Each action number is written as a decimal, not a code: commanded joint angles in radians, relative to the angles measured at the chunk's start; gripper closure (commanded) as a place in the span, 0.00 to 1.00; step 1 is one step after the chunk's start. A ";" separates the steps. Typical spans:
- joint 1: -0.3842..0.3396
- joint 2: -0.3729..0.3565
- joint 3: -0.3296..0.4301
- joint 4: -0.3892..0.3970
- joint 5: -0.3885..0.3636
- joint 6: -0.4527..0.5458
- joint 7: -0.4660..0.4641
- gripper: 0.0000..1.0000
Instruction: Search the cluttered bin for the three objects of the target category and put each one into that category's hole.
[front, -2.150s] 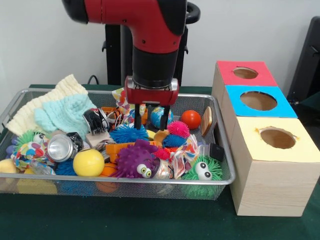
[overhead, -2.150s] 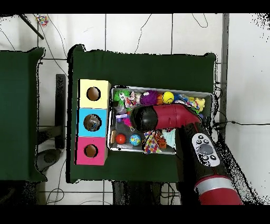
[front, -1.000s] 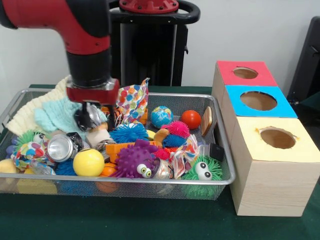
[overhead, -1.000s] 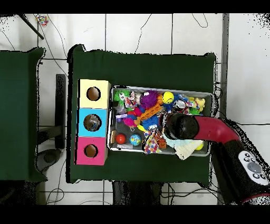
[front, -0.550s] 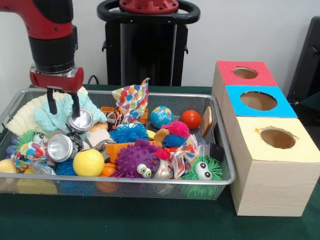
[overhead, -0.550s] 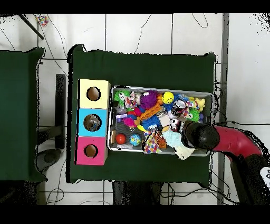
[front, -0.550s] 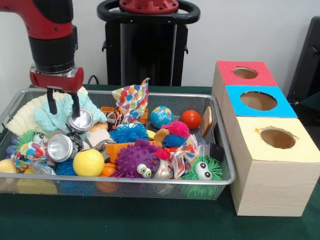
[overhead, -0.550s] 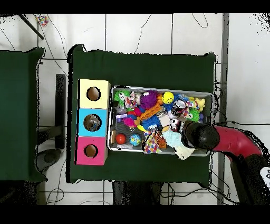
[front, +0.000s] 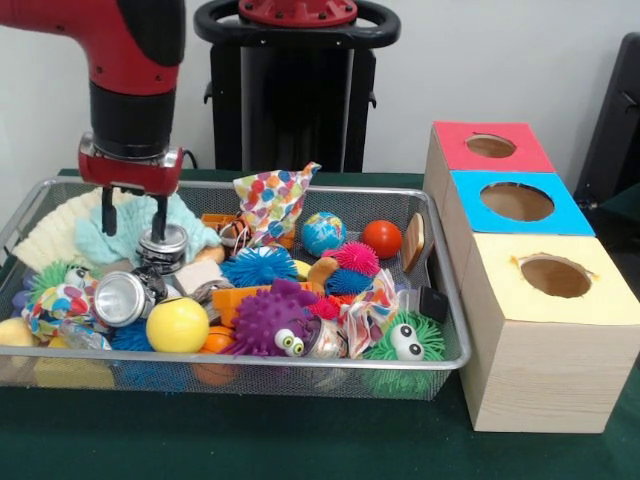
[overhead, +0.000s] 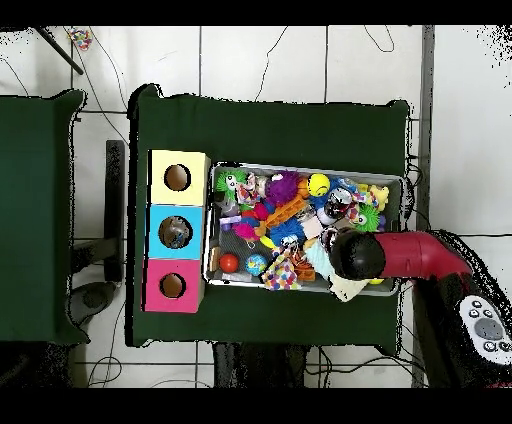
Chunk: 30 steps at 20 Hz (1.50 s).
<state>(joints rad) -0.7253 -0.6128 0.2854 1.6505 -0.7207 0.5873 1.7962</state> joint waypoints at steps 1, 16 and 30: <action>0.093 0.181 -0.029 -0.019 -0.105 -0.191 0.097 0.00; 0.134 0.436 -0.055 -0.211 -0.114 -0.296 0.051 0.00; 0.288 0.425 -0.154 -0.117 0.079 -0.363 0.241 0.00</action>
<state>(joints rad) -0.4900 -0.4135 0.1125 1.4652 -0.6934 0.2853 1.7966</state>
